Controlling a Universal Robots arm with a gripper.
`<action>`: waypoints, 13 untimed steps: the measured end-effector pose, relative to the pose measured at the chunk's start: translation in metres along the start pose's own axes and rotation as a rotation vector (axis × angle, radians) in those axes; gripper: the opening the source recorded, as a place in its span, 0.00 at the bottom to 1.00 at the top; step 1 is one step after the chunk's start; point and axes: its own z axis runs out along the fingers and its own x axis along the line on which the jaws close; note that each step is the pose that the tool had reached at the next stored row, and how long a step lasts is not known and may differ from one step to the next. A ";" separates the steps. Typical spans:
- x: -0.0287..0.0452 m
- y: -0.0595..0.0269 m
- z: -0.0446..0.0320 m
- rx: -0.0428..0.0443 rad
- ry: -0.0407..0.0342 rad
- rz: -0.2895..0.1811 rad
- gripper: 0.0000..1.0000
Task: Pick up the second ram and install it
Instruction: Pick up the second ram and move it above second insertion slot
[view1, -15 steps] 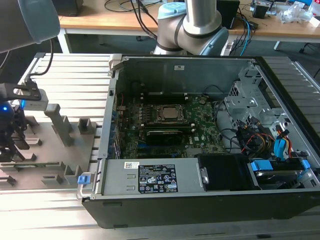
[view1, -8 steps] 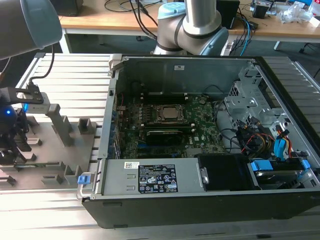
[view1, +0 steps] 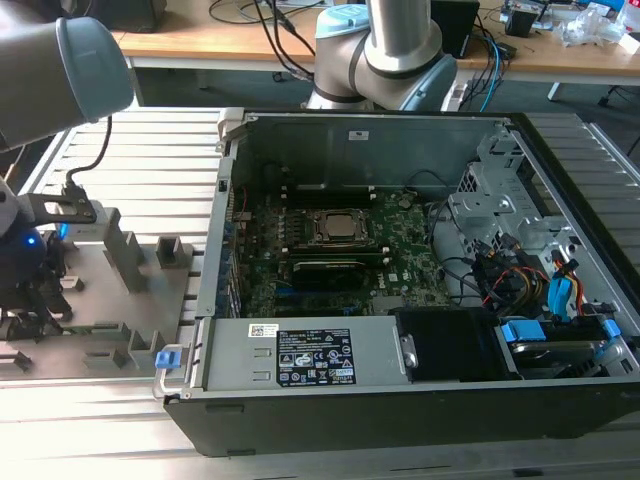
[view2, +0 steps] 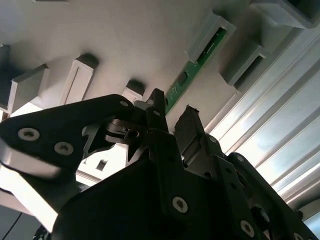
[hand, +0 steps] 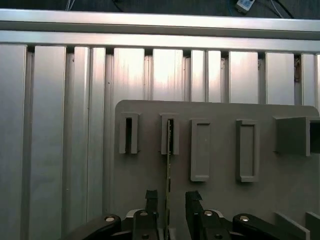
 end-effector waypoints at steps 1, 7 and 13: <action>0.0001 -0.0001 0.0030 0.0000 0.0001 -0.002 0.36; 0.0005 -0.0007 0.0184 -0.0003 0.0005 -0.008 0.36; 0.0004 -0.0008 0.0191 -0.0002 0.0004 -0.008 0.16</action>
